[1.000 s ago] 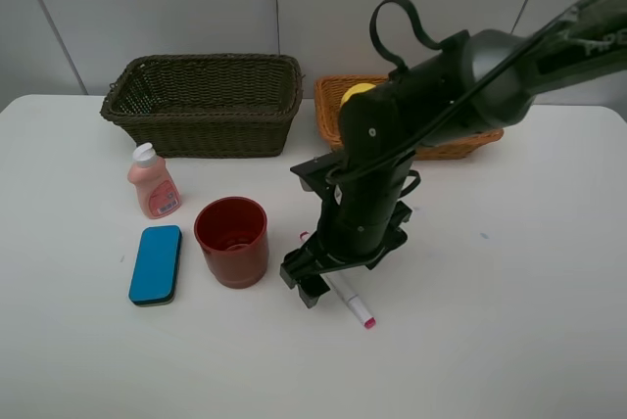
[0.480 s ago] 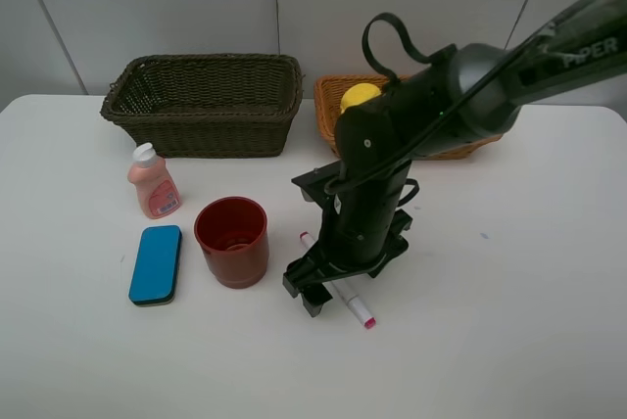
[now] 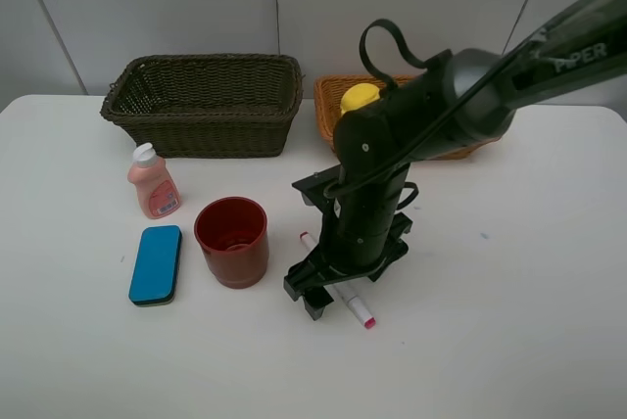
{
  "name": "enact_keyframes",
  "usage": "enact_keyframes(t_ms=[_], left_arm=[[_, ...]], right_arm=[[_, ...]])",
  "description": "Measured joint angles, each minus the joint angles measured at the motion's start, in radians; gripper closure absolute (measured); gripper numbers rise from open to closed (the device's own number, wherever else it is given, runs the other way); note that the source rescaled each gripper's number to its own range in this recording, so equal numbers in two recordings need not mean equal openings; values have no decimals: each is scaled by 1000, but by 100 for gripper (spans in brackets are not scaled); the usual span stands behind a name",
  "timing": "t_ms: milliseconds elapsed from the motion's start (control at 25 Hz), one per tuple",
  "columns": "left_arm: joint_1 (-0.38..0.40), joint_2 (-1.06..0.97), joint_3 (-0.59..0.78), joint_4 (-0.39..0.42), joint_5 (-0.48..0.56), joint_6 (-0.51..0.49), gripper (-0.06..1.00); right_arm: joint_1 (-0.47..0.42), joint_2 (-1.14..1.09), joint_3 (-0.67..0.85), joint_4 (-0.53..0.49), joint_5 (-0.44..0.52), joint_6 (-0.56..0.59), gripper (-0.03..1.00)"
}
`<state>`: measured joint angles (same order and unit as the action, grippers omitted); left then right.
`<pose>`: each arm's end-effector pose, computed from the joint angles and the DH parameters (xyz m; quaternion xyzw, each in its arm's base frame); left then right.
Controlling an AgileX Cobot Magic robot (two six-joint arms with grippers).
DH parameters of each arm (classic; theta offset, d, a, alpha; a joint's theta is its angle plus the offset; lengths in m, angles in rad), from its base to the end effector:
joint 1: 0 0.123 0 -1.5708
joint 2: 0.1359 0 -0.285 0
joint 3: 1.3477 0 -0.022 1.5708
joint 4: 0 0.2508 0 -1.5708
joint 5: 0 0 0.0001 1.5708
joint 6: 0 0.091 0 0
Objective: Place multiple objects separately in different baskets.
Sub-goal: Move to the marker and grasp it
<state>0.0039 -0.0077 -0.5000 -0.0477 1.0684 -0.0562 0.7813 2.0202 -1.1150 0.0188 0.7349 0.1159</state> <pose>-0.0064 -0.0038 0.2767 -0.0245 0.8526 -0.0374 0.5206 0.2452 0.2448 0.1016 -0.3200 0.9473 0.0096 0.0053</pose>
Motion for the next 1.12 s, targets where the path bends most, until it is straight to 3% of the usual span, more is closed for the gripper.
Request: enact_keyframes(t_ms=[240, 360, 480, 600, 680, 1120], left_arm=[[0, 0, 0, 0, 0, 0, -6], [0, 0, 0, 0, 0, 0, -6], [0, 0, 0, 0, 0, 0, -6], [0, 0, 0, 0, 0, 0, -6], [0, 0, 0, 0, 0, 0, -6], [0, 0, 0, 0, 0, 0, -6]], right_arm=[[0, 0, 0, 0, 0, 0, 5], [0, 0, 0, 0, 0, 0, 11], [0, 0, 0, 0, 5, 0, 37], [0, 0, 0, 0, 17, 0, 80], [0, 0, 0, 0, 24, 0, 97], [0, 0, 0, -1, 26, 0, 97]])
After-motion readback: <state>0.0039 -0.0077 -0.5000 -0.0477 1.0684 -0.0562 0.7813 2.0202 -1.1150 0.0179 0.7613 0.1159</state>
